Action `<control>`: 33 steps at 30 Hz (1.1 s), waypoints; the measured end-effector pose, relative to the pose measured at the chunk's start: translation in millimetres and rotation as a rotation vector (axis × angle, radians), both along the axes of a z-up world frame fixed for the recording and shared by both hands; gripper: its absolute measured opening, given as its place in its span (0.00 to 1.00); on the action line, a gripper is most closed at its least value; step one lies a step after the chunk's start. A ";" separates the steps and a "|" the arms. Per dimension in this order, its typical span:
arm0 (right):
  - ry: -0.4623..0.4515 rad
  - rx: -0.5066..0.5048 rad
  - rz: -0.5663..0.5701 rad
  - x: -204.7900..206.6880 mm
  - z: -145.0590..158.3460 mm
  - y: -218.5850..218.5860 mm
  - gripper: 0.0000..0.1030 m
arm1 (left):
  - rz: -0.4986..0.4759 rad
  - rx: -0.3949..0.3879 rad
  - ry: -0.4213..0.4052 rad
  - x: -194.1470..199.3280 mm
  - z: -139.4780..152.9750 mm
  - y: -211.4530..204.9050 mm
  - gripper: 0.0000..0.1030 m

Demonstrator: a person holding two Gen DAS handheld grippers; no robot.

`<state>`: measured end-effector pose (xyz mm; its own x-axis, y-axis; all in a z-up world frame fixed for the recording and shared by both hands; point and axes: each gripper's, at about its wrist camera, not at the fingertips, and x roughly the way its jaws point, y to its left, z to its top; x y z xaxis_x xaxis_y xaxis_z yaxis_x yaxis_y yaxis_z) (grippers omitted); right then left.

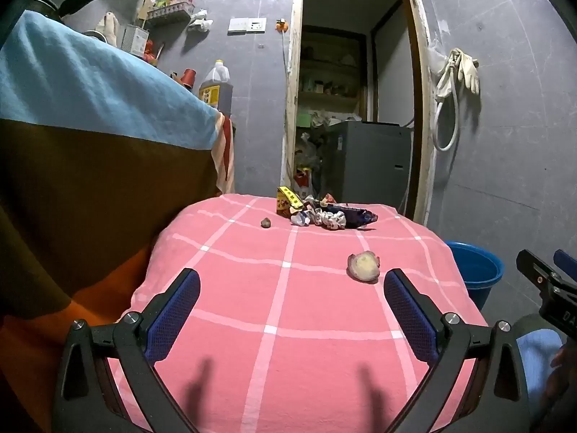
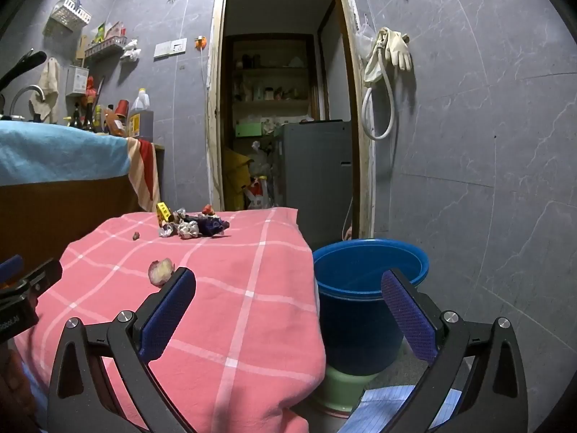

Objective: Collect trash

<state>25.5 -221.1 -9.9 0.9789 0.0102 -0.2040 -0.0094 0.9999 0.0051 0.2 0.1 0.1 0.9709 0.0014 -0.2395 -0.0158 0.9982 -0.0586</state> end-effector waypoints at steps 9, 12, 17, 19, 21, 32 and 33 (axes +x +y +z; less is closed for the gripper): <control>-0.004 0.005 0.001 0.3 -0.3 -0.2 1.00 | 0.010 -0.010 -0.003 3.1 -7.8 -4.0 0.97; -0.005 0.006 0.000 0.3 -0.5 0.0 1.00 | -0.003 -0.017 0.010 2.4 -2.2 -1.9 0.97; -0.004 0.004 0.001 1.0 -1.1 0.7 1.00 | -0.003 -0.018 0.010 1.6 -0.8 -1.1 0.97; -0.005 0.006 0.000 0.9 -1.2 0.6 1.00 | -0.005 -0.017 0.011 1.9 -0.9 -0.9 0.97; -0.005 0.006 0.000 0.9 -1.2 0.7 1.00 | -0.004 -0.015 0.011 1.8 -0.8 -0.5 0.97; -0.004 0.006 0.000 1.0 -1.8 1.0 1.00 | -0.004 -0.016 0.012 3.2 -4.2 2.7 0.97; -0.004 0.006 0.001 1.0 -1.8 1.0 1.00 | -0.005 -0.016 0.013 3.2 -4.0 2.7 0.97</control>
